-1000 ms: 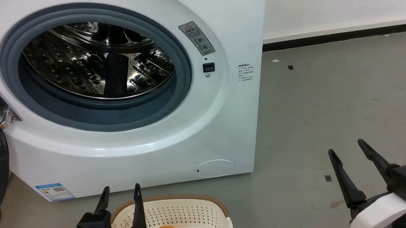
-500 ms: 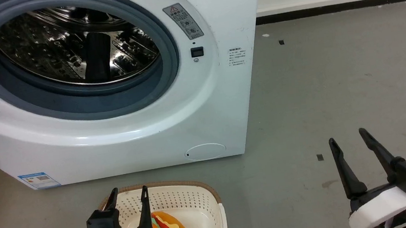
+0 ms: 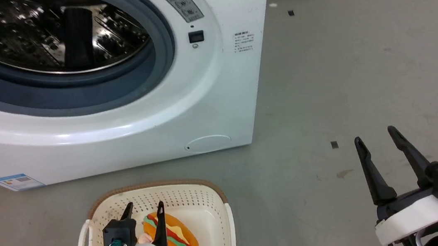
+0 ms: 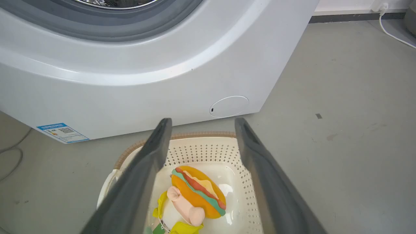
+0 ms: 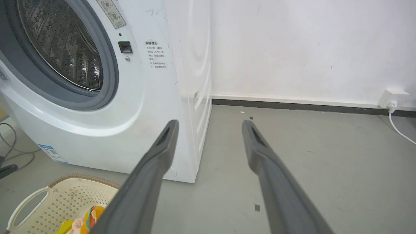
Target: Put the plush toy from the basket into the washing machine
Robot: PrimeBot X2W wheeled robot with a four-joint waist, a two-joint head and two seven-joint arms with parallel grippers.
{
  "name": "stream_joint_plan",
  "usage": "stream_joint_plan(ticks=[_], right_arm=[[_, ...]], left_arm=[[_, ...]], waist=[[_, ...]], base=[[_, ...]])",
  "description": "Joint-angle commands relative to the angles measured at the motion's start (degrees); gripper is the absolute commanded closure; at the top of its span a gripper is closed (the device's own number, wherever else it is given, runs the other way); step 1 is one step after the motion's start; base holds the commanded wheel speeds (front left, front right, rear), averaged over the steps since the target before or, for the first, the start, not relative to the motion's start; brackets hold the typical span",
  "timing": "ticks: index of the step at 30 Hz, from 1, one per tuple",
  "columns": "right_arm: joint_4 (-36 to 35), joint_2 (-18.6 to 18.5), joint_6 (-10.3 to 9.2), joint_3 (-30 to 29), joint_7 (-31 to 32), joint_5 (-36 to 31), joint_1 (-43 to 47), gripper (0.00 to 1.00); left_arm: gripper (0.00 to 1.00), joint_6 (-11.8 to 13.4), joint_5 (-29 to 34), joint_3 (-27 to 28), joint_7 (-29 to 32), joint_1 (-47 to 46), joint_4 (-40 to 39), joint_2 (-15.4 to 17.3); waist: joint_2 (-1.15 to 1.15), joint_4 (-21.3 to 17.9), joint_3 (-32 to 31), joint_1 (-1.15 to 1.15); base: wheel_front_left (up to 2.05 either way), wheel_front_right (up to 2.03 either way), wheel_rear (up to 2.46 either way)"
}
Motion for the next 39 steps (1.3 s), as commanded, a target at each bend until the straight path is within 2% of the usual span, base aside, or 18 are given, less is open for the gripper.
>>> stream_joint_plan(ticks=[1,11,26,39], right_arm=[[-0.5,0.0,0.02,0.0,-0.7,0.6,-1.4,0.0],[-1.4,0.0,0.02,0.3,-1.9,1.5,-2.7,0.0],[-3.4,0.0,0.02,0.5,-3.7,3.0,-4.2,0.0],[-8.0,0.0,0.03,0.4,-5.5,4.3,-6.4,0.0]], left_arm=[[0.0,-0.4,0.2,-0.4,-0.6,-1.6,1.9,0.3],[0.0,-0.8,-0.7,-0.8,-1.8,-6.5,9.5,1.5],[0.0,-1.8,-3.0,-1.7,-0.6,-15.7,26.1,3.1],[0.0,-1.9,-5.9,-2.1,3.7,-26.5,37.8,6.2]], waist=[[0.0,-0.5,1.3,-0.01],[0.0,-1.7,5.8,-0.01],[0.0,-3.9,12.7,-0.01],[0.0,-6.0,24.3,-0.01]], base=[[0.0,0.0,0.0],[0.0,0.0,0.0],[0.0,0.0,0.0],[0.0,0.0,0.0]])
